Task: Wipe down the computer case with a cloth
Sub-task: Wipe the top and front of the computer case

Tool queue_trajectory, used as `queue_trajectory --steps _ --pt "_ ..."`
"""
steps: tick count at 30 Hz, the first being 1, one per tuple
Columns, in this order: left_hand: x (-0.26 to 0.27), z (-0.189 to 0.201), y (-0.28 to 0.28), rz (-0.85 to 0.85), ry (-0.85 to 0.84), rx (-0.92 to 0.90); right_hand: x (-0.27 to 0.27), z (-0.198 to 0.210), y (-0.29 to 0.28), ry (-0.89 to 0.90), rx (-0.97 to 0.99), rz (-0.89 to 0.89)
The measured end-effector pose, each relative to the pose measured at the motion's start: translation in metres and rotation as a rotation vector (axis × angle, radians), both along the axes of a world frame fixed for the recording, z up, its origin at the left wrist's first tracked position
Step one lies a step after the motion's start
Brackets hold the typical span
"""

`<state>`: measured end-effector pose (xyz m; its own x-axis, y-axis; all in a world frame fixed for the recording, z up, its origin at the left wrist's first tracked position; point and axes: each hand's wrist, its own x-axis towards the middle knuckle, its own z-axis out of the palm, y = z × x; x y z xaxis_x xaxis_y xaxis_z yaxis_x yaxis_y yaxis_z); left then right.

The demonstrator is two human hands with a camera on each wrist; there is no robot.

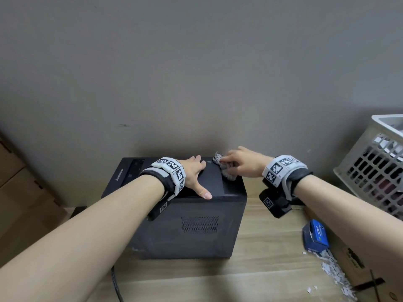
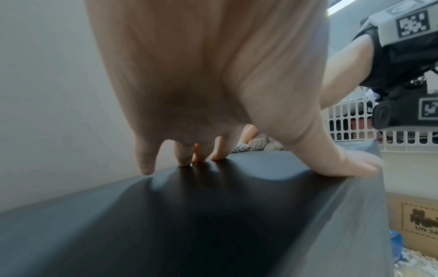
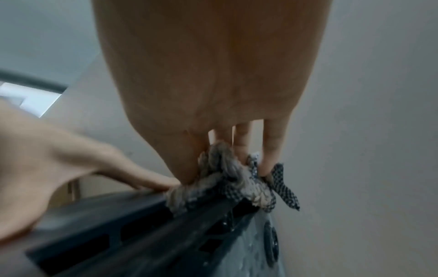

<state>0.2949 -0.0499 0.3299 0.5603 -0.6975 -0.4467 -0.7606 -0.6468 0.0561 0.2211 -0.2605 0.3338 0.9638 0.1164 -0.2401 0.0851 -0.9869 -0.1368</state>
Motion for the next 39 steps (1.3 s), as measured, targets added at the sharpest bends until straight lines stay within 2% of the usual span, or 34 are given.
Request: queue_trajectory --steps 5,9,13,18,24,36,39 --pt "-0.001 0.003 -0.004 0.000 0.012 -0.015 0.004 -0.003 0.003 -0.054 -0.215 -0.009" --pt "0.002 0.005 -0.009 0.005 0.002 0.010 -0.002 0.007 -0.011 -0.122 -0.262 -0.226" --pt "0.004 0.004 -0.013 0.008 0.001 0.016 -0.009 0.023 -0.047 -0.191 -0.031 -0.368" --pt "0.010 0.004 -0.020 -0.001 -0.024 0.035 -0.004 0.017 -0.032 -0.308 0.210 -0.324" --pt "0.010 0.002 -0.022 0.019 -0.035 0.052 -0.001 -0.010 -0.018 -0.190 0.125 -0.249" --pt "0.002 0.014 -0.016 -0.035 -0.085 0.097 -0.064 0.022 0.012 0.020 0.233 -0.239" --pt "0.001 0.012 -0.011 -0.040 -0.081 0.074 -0.060 0.040 0.002 -0.044 0.369 -0.289"
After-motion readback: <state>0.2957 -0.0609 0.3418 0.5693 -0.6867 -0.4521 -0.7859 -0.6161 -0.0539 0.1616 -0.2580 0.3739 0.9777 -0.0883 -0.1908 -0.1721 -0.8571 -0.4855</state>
